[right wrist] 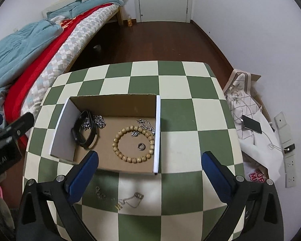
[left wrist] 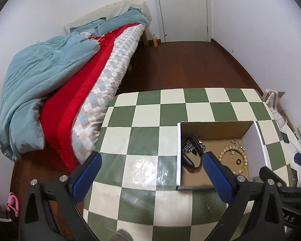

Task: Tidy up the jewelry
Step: 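Carry both black rings into the white box and open both grippers, then grasp the small gold item with the left gripper while the right gripper grasps the silver chain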

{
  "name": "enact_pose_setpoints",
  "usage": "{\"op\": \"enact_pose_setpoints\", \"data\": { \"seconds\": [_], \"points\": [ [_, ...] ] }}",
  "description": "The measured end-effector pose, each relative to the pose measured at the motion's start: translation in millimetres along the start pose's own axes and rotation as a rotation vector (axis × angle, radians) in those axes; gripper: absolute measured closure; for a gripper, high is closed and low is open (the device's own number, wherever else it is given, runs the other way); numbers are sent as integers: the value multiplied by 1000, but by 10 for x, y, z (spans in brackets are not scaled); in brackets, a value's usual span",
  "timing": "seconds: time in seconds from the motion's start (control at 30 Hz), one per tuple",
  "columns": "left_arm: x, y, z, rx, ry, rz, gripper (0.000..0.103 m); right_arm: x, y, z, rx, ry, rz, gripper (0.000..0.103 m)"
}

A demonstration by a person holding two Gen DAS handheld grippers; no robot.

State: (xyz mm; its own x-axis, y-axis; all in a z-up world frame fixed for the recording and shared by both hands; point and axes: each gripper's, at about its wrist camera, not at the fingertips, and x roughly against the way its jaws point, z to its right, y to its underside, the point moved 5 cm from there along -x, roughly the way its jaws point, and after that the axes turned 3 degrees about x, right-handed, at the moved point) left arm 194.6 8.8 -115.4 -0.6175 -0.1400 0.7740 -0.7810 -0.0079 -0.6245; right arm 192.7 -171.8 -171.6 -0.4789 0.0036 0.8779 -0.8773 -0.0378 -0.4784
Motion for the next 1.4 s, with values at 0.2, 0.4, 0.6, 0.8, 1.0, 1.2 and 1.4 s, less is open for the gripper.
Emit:
{"op": "enact_pose_setpoints", "data": {
  "seconds": [0.2,0.4,0.6,0.8,1.0,1.2,1.4],
  "points": [
    [296,55,-23,5,18,34,0,285,45,-4,9,27,43,0],
    [582,86,-93,32,20,78,0,644,92,-24,14,36,98,0],
    [716,232,-216,48,-41,120,0,906,213,-74,2,0,134,0],
    [459,574,-284,18,-141,86,0,593,615,-3,-54,-28,62,0],
    [42,886,-299,3,-193,-14,0,-45,869,5,-89,-63,-7,32],
    [-167,1034,-323,-1,-208,-71,0,-609,961,-156,-69,-80,-50,48],
    [-226,1057,-250,1,-188,-90,0,-602,1012,-146,-61,-52,-8,90]
  ]
}}
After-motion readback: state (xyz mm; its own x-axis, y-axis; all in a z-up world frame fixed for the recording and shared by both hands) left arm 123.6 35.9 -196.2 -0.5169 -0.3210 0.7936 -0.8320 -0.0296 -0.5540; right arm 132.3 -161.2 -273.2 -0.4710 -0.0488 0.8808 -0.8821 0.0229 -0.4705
